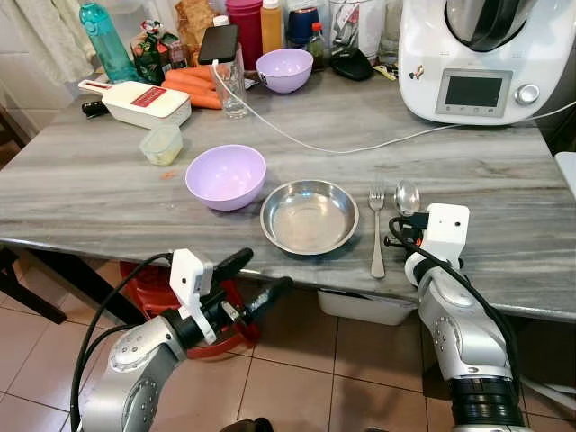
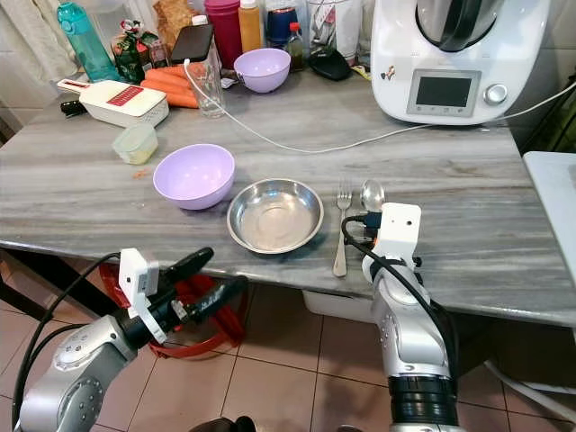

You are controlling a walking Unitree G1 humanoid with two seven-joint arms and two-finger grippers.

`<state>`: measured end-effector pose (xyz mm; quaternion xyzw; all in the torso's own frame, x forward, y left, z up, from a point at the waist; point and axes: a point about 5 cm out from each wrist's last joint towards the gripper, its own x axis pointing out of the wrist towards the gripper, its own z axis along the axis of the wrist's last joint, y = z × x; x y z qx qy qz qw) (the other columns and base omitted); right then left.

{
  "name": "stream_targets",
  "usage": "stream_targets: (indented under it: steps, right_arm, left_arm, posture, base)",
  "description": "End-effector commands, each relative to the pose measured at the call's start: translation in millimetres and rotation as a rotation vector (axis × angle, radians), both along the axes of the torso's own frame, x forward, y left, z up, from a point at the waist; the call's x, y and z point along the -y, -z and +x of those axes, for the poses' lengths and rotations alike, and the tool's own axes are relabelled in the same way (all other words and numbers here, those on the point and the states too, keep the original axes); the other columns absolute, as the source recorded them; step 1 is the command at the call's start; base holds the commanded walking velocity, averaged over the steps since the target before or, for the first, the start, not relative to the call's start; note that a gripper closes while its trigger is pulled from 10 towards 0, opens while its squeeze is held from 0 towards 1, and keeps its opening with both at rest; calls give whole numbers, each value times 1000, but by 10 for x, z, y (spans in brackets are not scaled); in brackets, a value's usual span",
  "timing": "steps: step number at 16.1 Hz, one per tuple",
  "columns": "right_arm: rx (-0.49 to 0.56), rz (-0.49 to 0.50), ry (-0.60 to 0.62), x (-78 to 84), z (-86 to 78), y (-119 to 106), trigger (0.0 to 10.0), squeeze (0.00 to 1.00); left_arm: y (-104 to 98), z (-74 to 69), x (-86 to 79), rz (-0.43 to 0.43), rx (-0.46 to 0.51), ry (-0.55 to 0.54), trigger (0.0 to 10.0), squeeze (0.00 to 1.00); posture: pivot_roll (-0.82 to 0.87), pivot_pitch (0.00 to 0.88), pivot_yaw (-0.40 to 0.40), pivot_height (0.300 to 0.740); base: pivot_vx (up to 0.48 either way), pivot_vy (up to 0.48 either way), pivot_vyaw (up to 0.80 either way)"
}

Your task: Setting the table

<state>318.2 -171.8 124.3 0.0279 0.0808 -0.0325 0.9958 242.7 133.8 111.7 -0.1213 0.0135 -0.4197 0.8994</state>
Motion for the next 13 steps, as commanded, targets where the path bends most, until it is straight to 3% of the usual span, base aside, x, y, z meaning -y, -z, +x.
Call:
stream_targets:
  steps: [1,5,6,8,9,11,13]
  right_arm:
    - [-8,9,1,-34,30,-19,10000,0]
    - [-18,20,7,-31,44,-2,10000,0]
    - [-22,26,11,-32,47,4,10000,518]
    - [-27,32,18,-31,50,14,10000,843]
    - [-29,35,20,-30,53,19,10000,847]
    - [-30,39,26,-23,54,23,10000,1000]
    - [-29,43,30,-18,61,19,10000,1000]
  left_arm:
    - [-19,-44,-1,10,1,35,10000,0]
    - [-25,-32,11,11,6,38,10000,0]
    - [-26,-37,17,9,4,43,10000,0]
    - [-21,-53,30,8,0,59,10000,0]
    - [-21,-62,37,7,0,67,10000,0]
    - [-24,-70,50,4,-2,83,10000,0]
    - [-27,-64,60,2,-2,93,10000,0]
  posture:
    - [-87,118,97,740]
    - [-89,118,99,740]
    - [-89,118,99,740]
    - [-89,118,99,740]
    - [-89,118,99,740]
    - [-89,118,99,740]
    - [-90,117,100,740]
  base:
    - [0,0,0]
    - [0,0,0]
    - [0,0,0]
    - [0,0,0]
    - [0,0,0]
    - [0,0,0]
    - [0,0,0]
